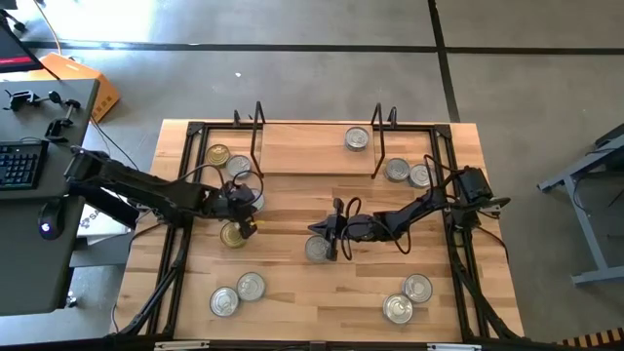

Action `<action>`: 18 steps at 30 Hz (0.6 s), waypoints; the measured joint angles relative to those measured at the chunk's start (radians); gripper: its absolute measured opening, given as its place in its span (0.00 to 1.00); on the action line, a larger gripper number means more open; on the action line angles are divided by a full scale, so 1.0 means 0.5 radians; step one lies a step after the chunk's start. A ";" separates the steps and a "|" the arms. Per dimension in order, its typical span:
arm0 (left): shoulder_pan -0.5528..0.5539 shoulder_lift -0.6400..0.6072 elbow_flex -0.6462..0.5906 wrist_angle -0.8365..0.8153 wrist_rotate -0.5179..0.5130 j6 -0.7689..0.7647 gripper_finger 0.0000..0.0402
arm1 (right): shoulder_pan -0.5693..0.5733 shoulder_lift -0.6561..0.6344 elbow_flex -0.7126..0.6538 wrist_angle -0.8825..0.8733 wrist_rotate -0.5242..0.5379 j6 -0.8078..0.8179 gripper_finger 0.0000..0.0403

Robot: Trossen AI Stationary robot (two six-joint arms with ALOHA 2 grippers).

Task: Stack canned seafood by type on shelf
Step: Put the blue tuna can on the shelf aligned with the other blue tuna can

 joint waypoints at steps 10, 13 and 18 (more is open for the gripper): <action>0.189 0.149 -0.011 -0.319 -0.025 -0.050 0.00 | 0.000 0.000 -0.001 -0.004 0.000 -0.001 0.00; 0.223 0.255 -0.041 -0.202 -0.040 0.046 0.00 | 0.000 0.000 -0.001 -0.005 0.000 -0.001 0.00; 0.213 0.366 -0.056 0.300 0.089 0.110 0.00 | -0.001 0.000 -0.001 -0.006 0.001 0.002 0.00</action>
